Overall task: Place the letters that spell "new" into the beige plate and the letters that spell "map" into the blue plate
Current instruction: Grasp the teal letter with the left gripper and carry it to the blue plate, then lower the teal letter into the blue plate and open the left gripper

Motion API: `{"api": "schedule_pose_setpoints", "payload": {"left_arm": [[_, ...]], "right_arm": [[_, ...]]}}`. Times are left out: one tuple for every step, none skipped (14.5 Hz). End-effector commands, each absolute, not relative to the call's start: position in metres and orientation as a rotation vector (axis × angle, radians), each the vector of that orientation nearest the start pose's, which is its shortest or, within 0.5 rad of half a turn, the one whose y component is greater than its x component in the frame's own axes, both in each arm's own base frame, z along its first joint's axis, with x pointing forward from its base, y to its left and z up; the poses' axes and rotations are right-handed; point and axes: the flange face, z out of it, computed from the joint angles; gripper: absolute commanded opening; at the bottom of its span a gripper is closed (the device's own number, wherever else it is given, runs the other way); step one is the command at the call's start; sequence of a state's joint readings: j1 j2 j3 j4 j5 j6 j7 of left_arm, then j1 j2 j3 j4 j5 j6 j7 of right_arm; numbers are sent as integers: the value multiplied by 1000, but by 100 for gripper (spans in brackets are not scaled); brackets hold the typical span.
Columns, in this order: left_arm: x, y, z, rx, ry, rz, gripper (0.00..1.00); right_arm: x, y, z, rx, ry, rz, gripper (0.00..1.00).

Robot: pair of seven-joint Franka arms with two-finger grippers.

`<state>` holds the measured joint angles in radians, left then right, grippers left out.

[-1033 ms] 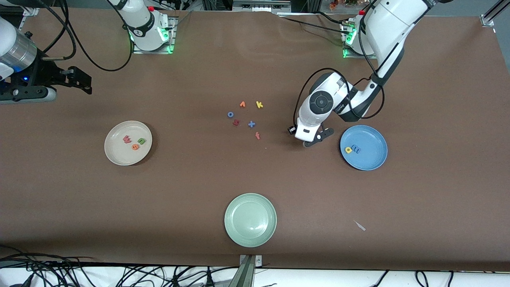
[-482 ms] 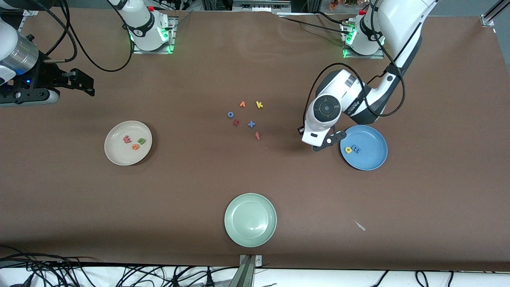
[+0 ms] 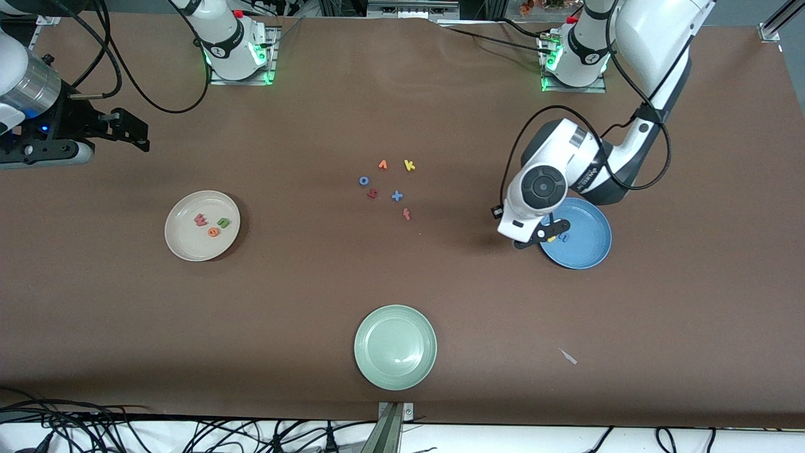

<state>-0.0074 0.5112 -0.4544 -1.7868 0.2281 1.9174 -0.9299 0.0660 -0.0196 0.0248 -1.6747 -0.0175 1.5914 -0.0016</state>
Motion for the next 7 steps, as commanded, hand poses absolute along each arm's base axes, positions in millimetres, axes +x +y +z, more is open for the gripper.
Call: {"api": "schedule_pose_setpoints", "payload": {"left_arm": [[574, -211, 267, -2872, -449, 383, 0], [577, -203, 268, -2875, -445, 383, 0], [579, -197, 267, -2879, -429, 389, 0], [582, -190, 267, -2886, -412, 395, 0], [585, -181, 268, -2891, -408, 398, 0], [584, -180, 268, -2893, -394, 402, 0], [584, -179, 267, -2892, -394, 404, 0]], "right_arm": [[546, 46, 592, -3140, -135, 96, 100], [546, 46, 592, -3140, -135, 96, 100], [546, 47, 592, -3140, -137, 96, 100], [546, 47, 592, -3140, -137, 96, 100], [545, 46, 591, -3140, -135, 99, 100], [545, 47, 591, -3140, -137, 101, 100], [545, 47, 591, -3140, -137, 101, 100]]}}
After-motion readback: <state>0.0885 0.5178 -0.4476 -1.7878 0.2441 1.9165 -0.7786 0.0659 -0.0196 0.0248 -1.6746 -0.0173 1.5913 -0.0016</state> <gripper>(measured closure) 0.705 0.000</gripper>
